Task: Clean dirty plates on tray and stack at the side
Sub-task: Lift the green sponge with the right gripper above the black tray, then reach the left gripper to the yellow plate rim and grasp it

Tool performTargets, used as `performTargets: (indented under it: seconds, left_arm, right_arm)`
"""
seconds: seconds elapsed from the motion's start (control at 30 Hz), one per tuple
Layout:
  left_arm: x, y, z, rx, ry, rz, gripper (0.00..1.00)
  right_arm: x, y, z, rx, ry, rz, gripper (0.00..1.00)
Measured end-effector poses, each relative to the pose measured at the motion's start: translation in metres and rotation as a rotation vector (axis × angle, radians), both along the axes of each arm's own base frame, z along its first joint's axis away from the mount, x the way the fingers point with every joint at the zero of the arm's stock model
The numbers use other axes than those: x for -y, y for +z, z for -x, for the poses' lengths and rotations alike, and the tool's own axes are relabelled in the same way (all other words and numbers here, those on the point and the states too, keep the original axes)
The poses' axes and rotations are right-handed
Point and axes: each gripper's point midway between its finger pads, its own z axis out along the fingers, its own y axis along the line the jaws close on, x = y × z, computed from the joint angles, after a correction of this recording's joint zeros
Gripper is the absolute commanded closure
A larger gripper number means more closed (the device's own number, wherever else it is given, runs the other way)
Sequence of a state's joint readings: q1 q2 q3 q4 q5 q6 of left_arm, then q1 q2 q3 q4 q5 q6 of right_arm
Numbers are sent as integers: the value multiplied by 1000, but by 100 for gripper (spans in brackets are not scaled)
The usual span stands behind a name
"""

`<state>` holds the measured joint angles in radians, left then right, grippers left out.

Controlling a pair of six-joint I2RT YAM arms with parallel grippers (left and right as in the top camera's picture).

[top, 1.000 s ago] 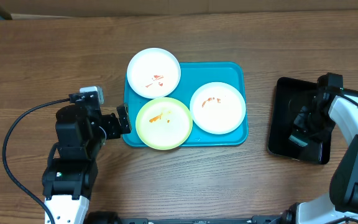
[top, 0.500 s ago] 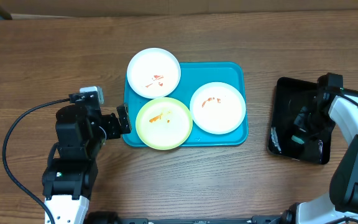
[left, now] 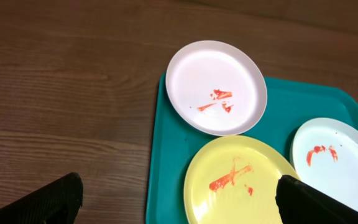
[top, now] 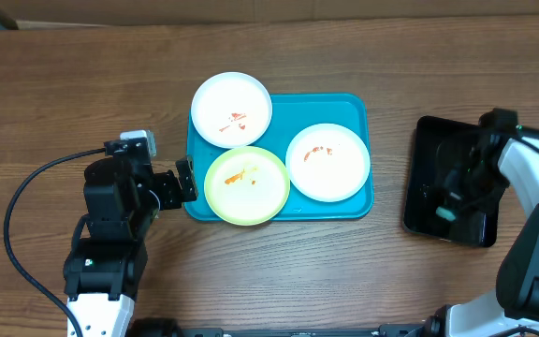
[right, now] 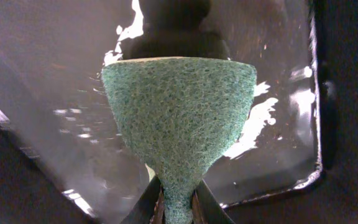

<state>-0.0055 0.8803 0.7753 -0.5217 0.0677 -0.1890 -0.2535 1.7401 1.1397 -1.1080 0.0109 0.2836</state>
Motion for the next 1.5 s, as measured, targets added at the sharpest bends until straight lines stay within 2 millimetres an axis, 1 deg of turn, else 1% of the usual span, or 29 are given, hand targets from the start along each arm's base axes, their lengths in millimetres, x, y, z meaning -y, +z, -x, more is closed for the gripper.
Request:
performTargets:
  seconds: [0.1, 0.17, 0.23, 0.3, 0.4, 0.6, 0.8, 1.17, 1.33, 1.47, 1.5]
  left_arm:
    - [0, -1, 0, -3, 0, 0, 0]
    - [0, -1, 0, -3, 0, 0, 0]
    - [0, -1, 0, -3, 0, 0, 0]
    - [0, -1, 1, -3, -1, 0, 0]
    - [2, -1, 1, -4, -3, 13, 0]
    - [7, -2, 2, -19, 9, 77, 0]
    - [8, -9, 8, -62, 27, 117, 0]
    - [16, -14, 13, -95, 22, 181, 0]
    - [23, -30, 22, -182, 0, 207, 0]
    - [30, -45, 23, -254, -25, 237, 0]
    - [32, -48, 23, -269, -30, 243, 3]
  right_arm:
    - [-1, 19, -20, 70, 13, -21, 96]
    - [-6, 35, -33, 136, 35, -50, 96]
    - [-11, 52, -41, 197, 58, -78, 96]
    - [-16, 64, -45, 241, 76, -98, 96]
    - [-24, 75, -43, 269, 109, -137, 96]
    - [-37, 78, -37, 266, 157, -206, 96]
    - [-40, 78, -37, 269, 171, -221, 96]
    - [-40, 78, -36, 267, 176, -223, 96]
    - [-40, 78, -36, 267, 176, -224, 96]
    - [-40, 78, -36, 267, 176, -223, 96]
    - [-40, 78, -36, 267, 176, -223, 96]
